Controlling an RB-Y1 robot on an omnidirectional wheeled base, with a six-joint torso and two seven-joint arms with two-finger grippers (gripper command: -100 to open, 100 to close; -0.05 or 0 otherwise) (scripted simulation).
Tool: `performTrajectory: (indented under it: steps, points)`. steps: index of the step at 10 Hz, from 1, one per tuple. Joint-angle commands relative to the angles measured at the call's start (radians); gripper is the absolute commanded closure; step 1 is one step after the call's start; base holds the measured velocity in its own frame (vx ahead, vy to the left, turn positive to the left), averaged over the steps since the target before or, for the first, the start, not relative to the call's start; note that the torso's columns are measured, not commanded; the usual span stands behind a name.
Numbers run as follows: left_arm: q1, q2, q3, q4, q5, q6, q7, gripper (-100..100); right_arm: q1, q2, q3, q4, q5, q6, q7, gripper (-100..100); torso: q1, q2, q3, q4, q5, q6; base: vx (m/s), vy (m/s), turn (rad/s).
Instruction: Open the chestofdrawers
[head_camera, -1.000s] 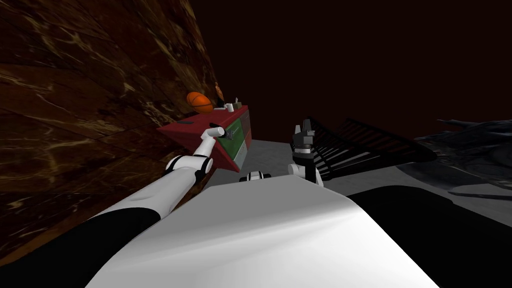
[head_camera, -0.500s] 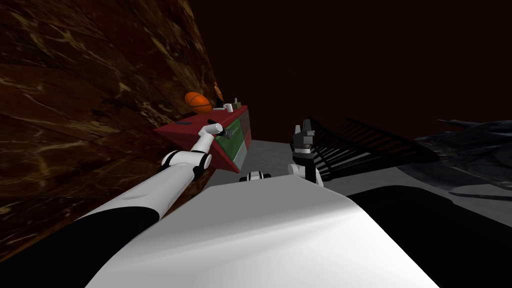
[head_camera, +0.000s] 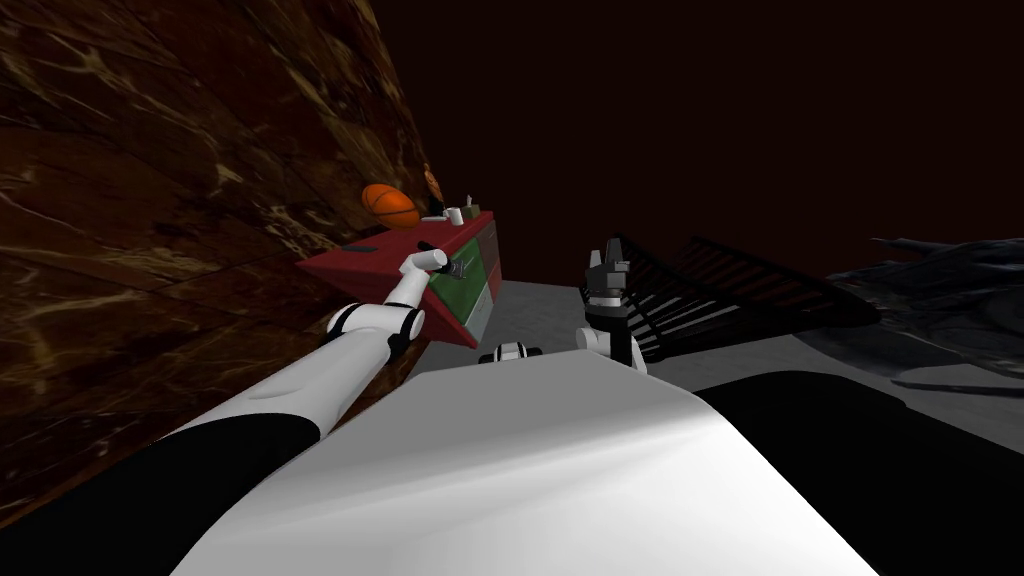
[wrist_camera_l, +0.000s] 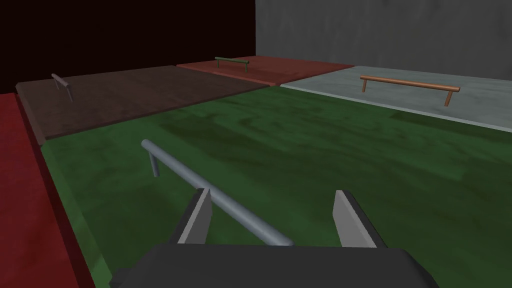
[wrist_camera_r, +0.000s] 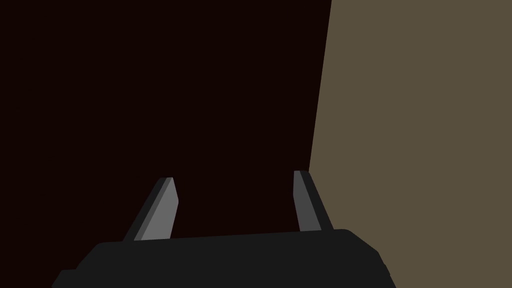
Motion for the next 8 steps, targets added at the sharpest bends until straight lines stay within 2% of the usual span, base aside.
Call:
performTrajectory:
  steps: [1, 2, 4, 7, 8]
  points:
    - [0.076, 0.081, 0.038, -0.075, 0.071, -0.064, 0.061, 100, 0.000, 0.000, 0.000, 0.000, 0.000, 0.000, 0.000, 0, -0.002, -0.002, -0.001, 0.000, 0.000, 0.003, -0.025, -0.071, -0.236]
    - [0.121, 0.114, 0.038, -0.083, 0.071, -0.064, 0.061, 100, 0.000, 0.000, 0.000, 0.000, 0.000, 0.000, 0.000, 0, -0.003, -0.005, -0.003, 0.003, -0.002, 0.005, -0.012, -0.043, -0.092]
    - [0.168, 0.114, 0.038, -0.083, 0.071, -0.064, 0.061, 100, 0.000, 0.000, 0.000, 0.000, 0.000, 0.000, 0.000, 0, 0.005, -0.005, -0.003, -0.002, 0.001, -0.005, 0.020, -0.013, -0.020]
    - [0.175, 0.114, 0.038, -0.083, 0.071, -0.064, 0.061, 100, 0.000, 0.000, 0.000, 0.000, 0.000, 0.000, 0.000, 0, 0.013, -0.007, -0.005, -0.010, 0.007, -0.009, 0.008, 0.002, -0.006]
    - [0.200, 0.164, 0.076, -0.134, 0.130, -0.129, 0.102, 100, 0.000, 0.000, 0.000, 0.000, 0.000, 0.000, 0.000, 0, 0.013, -0.007, -0.005, -0.010, 0.007, -0.010, -0.031, -0.061, -0.280]
